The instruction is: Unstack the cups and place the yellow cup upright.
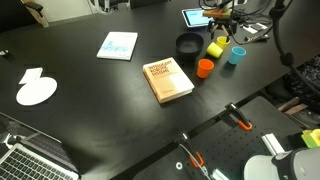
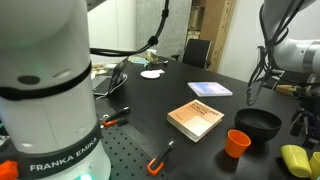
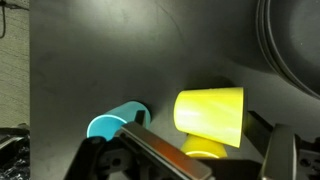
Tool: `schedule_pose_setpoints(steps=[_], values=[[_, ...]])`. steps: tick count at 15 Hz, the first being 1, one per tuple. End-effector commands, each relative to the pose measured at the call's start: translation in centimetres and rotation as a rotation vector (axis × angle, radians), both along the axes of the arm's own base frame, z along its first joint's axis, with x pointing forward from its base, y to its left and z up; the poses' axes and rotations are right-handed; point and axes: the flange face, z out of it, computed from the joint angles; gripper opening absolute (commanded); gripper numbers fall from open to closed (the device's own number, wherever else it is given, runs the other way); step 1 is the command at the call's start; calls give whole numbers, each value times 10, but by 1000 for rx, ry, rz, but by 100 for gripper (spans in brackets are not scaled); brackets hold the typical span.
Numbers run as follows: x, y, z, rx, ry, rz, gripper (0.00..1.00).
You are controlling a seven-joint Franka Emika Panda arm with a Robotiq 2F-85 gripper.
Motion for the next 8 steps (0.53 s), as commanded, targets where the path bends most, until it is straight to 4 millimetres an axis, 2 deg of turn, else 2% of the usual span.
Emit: schedule_pose_setpoints(steps=[1, 8], values=[[21, -1, -5, -73, 8, -19, 100], [40, 1, -25, -126, 41, -4, 100]])
